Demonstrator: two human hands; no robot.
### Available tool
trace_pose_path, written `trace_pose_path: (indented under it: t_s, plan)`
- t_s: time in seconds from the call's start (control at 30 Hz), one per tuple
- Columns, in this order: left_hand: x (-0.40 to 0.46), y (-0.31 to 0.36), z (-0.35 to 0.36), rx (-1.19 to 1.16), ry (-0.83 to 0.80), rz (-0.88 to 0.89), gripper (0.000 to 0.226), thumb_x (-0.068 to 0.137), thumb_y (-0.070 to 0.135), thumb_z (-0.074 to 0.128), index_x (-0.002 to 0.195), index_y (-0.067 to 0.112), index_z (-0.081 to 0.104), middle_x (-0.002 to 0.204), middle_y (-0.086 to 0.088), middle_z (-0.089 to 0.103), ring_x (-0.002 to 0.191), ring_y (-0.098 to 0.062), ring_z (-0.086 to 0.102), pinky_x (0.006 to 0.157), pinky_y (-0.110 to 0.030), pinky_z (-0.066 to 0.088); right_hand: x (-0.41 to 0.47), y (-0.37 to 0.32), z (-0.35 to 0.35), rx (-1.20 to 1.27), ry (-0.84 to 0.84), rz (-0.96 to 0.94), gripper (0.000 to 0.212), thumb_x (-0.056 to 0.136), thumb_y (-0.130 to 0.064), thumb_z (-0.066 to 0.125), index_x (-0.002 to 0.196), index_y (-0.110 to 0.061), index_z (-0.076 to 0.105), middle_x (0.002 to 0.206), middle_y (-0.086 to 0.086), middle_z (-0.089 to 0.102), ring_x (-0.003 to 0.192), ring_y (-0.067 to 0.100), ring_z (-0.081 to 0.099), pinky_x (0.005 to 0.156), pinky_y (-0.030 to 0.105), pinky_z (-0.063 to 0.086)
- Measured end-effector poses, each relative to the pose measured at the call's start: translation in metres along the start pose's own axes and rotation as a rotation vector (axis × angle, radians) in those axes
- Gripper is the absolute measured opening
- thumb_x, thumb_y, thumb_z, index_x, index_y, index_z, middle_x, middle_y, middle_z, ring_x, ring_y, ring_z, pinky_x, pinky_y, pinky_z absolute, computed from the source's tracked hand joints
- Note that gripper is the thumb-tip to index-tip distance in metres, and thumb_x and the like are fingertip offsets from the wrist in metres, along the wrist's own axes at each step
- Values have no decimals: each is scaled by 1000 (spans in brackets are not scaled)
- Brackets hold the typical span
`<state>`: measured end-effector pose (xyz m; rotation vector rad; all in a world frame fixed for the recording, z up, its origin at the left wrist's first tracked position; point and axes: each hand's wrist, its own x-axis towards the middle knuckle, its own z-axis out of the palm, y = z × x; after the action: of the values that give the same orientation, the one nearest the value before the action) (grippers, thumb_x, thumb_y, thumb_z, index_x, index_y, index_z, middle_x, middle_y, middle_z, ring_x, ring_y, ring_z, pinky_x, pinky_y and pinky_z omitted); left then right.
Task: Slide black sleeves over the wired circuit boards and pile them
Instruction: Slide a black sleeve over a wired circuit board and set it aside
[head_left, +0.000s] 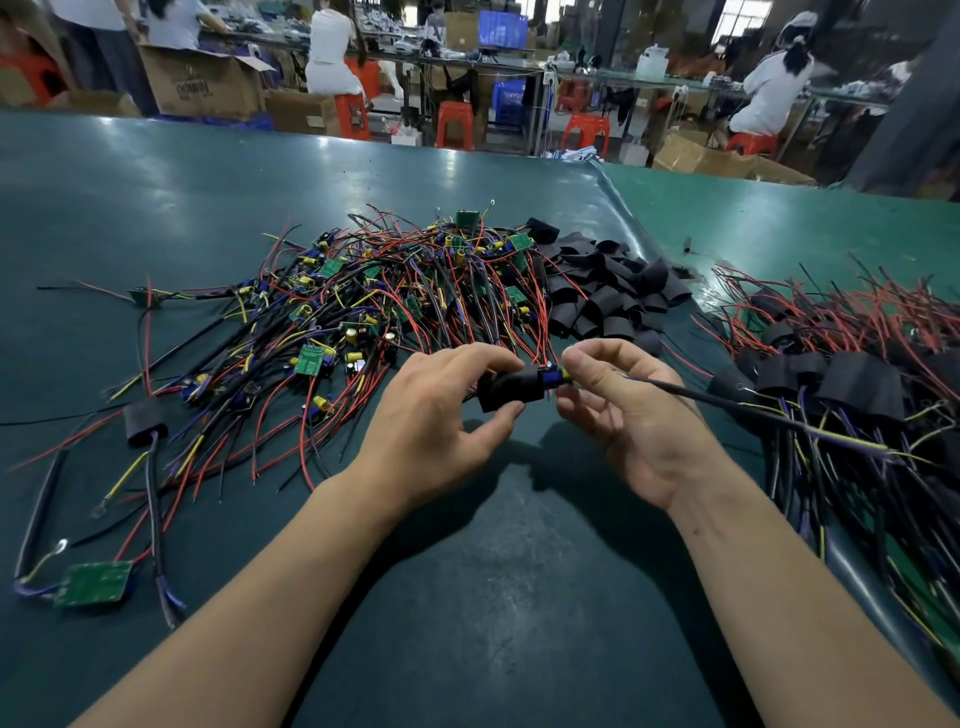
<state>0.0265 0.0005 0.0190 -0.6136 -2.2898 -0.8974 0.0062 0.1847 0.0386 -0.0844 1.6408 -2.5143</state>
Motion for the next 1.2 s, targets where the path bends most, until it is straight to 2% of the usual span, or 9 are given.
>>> trace_pose_path:
  t_s: [0.1, 0.3, 0.43, 0.73, 0.87, 1.07, 1.2]
  plan:
    - [0, -1, -1, -22, -3, -18, 28, 82, 17, 75, 109, 15, 67, 102, 5, 69, 94, -14, 61, 86, -43, 50, 0, -3, -1, 83, -24, 50, 15, 69, -6, 73, 83, -8, 70, 76, 8, 69, 63, 18, 69, 60, 22, 58]
    - [1, -3, 1, -41, -22, -20, 26, 84, 18, 73, 109, 16, 66, 101, 4, 67, 93, -19, 62, 85, -45, 51, 2, 0, 0, 92, -2, 88, 26, 65, -3, 75, 89, -5, 65, 78, 11, 73, 67, 21, 71, 63, 24, 59]
    - [0, -4, 1, -51, -8, -5, 28, 83, 15, 74, 109, 15, 66, 102, 4, 68, 94, -18, 62, 84, -43, 51, 0, 0, 0, 53, 14, 105, 16, 64, -6, 77, 74, -9, 66, 75, 13, 72, 62, 21, 69, 58, 24, 58]
    - [1, -1, 4, -67, 11, 35, 29, 81, 10, 76, 108, 12, 67, 102, 2, 66, 94, -18, 60, 83, -37, 51, -4, -2, 2, -48, 92, 124, 24, 63, -16, 80, 74, -10, 59, 66, 9, 68, 56, 17, 67, 51, 20, 55]
    - [1, 1, 5, -74, 5, 60, 28, 79, 9, 75, 106, 9, 67, 102, 0, 66, 94, -18, 61, 84, -34, 51, -5, 5, 8, -79, 110, 92, 18, 71, -12, 78, 70, -11, 60, 68, 9, 70, 54, 17, 65, 51, 22, 54]
    - [2, -1, 1, -124, 59, -16, 32, 81, 8, 76, 112, 9, 66, 101, 2, 70, 92, -12, 66, 85, -29, 52, -6, -3, 6, -175, 31, 45, 18, 60, -27, 81, 75, -19, 76, 79, 2, 72, 66, 15, 68, 54, 25, 54]
    - [1, -1, 0, -142, 31, -26, 33, 82, 9, 77, 113, 9, 66, 99, 2, 72, 91, -11, 68, 85, -30, 54, -5, -4, -1, -301, 5, -14, 16, 68, -22, 81, 83, -16, 77, 83, 5, 73, 76, 14, 69, 59, 23, 54]
